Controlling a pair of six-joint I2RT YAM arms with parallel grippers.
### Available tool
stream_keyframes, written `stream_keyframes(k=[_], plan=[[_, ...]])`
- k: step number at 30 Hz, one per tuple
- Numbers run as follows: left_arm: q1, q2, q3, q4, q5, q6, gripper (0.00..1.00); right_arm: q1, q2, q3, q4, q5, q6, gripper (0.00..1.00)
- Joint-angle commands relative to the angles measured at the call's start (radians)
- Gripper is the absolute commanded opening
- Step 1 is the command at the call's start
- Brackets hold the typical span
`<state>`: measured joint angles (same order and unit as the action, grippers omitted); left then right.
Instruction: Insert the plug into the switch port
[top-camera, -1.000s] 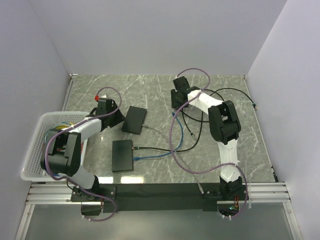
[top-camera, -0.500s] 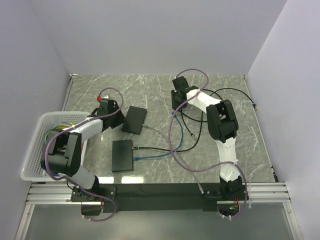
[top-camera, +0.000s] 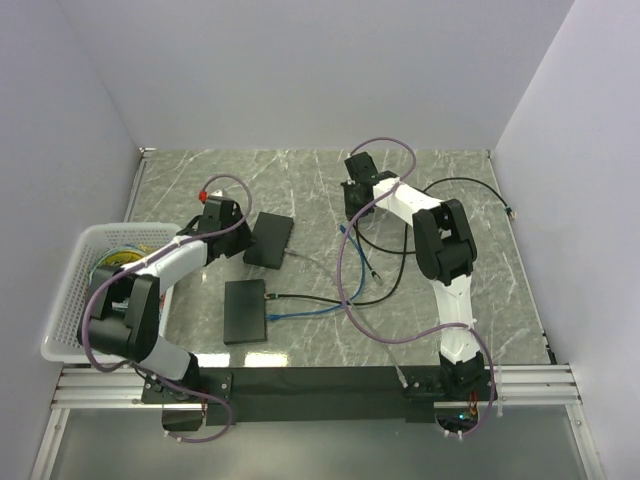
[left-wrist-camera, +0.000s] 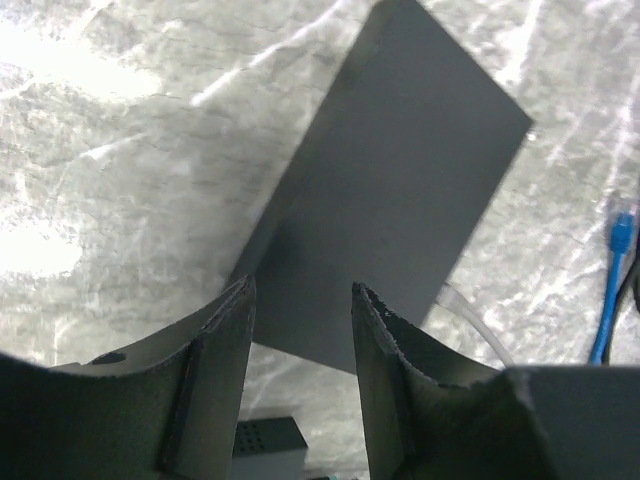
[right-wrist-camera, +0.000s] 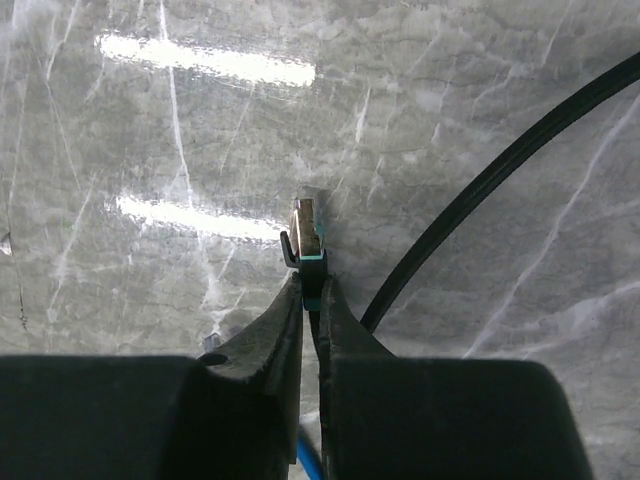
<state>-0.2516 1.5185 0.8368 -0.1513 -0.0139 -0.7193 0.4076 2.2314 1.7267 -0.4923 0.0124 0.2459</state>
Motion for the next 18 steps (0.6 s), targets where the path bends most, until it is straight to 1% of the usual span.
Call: stream_keyframes(k=[1,5,8,9,10,12,13,14,16,17,18], plan=[[-0.026,-0.072,0.058,-0.022,-0.047,-0.005,0.49,-0.004,-0.076,-0.018,0.035,-0.041,-0.031,0.00],[-0.046,-0.145,0.038,0.016,-0.031,-0.016,0.49,-0.003,-0.173,-0.056,0.104,-0.106,-0.062,0.00],[-0.060,-0.200,-0.001,0.114,0.038,-0.017,0.50,-0.004,-0.268,-0.119,0.184,-0.267,-0.095,0.00],[-0.064,-0.214,-0.022,0.139,0.055,-0.020,0.50,-0.004,-0.312,-0.162,0.234,-0.398,-0.103,0.00],[-0.067,-0.227,-0.031,0.203,0.080,-0.020,0.51,-0.004,-0.329,-0.185,0.259,-0.458,-0.105,0.00],[-0.078,-0.254,-0.048,0.254,0.147,-0.017,0.51,-0.003,-0.354,-0.233,0.316,-0.596,-0.105,0.00],[-0.081,-0.262,-0.054,0.295,0.167,-0.016,0.51,-0.004,-0.352,-0.239,0.327,-0.723,-0.102,0.00],[-0.087,-0.277,-0.061,0.321,0.211,-0.014,0.51,-0.004,-0.348,-0.246,0.336,-0.794,-0.097,0.00],[-0.097,-0.294,-0.082,0.363,0.245,-0.011,0.51,-0.004,-0.328,-0.251,0.363,-0.897,-0.082,0.00],[-0.104,-0.313,-0.090,0.413,0.264,-0.011,0.51,-0.004,-0.322,-0.257,0.373,-0.973,-0.074,0.00],[-0.107,-0.320,-0.111,0.436,0.293,-0.012,0.51,-0.004,-0.313,-0.262,0.397,-1.002,-0.062,0.00]])
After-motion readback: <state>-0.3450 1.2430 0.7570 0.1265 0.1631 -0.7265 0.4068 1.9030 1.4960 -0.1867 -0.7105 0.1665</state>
